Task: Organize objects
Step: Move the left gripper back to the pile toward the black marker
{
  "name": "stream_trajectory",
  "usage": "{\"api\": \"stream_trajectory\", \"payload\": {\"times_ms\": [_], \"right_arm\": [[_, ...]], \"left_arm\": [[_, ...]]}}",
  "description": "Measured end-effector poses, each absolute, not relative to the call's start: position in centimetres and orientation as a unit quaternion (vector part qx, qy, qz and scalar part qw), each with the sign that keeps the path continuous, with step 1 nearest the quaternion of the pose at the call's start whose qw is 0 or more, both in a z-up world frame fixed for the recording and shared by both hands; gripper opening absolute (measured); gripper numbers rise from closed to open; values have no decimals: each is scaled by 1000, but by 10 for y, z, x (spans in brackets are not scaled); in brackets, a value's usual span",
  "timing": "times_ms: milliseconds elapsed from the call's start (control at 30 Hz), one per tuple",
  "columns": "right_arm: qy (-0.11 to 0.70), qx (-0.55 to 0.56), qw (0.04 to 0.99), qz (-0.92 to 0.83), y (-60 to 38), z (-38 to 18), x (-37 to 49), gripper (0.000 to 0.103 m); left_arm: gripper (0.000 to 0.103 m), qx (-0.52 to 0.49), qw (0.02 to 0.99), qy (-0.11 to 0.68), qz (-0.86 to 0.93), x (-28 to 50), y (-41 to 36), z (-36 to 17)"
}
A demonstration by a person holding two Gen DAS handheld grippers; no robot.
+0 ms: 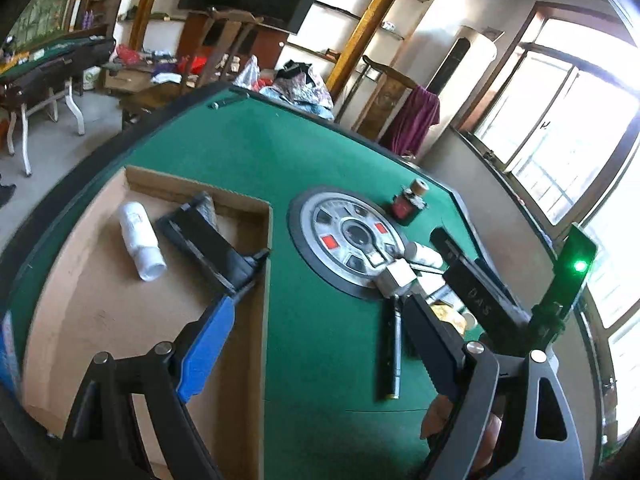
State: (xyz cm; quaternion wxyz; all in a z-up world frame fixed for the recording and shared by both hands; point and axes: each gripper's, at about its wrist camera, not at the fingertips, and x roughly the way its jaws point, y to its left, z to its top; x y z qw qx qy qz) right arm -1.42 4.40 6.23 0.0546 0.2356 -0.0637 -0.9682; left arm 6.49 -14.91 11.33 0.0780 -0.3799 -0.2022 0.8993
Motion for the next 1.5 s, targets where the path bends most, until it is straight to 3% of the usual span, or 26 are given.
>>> {"api": "stream_trajectory", "payload": {"times_ms": [267, 467, 933, 1167, 1500], "right_arm": [[-45, 182, 40, -981, 93, 108, 24, 103], [-14, 193, -16, -981, 154, 104, 25, 103], [-150, 283, -103, -942, 264, 49, -5, 103], [-143, 309, -92, -936, 254, 41, -15, 103], [-116, 335, -77, -932, 237, 31, -25, 103]], "left_arm": [[86, -426, 108, -206, 874, 45, -105, 85], [86, -443, 126, -195, 866, 34, -64, 77], [86, -464, 78, -159, 868, 11, -58, 47], [86, -488, 65, -190, 850, -11, -69, 22], [86, -489, 134, -37, 861, -13, -21, 36]]}}
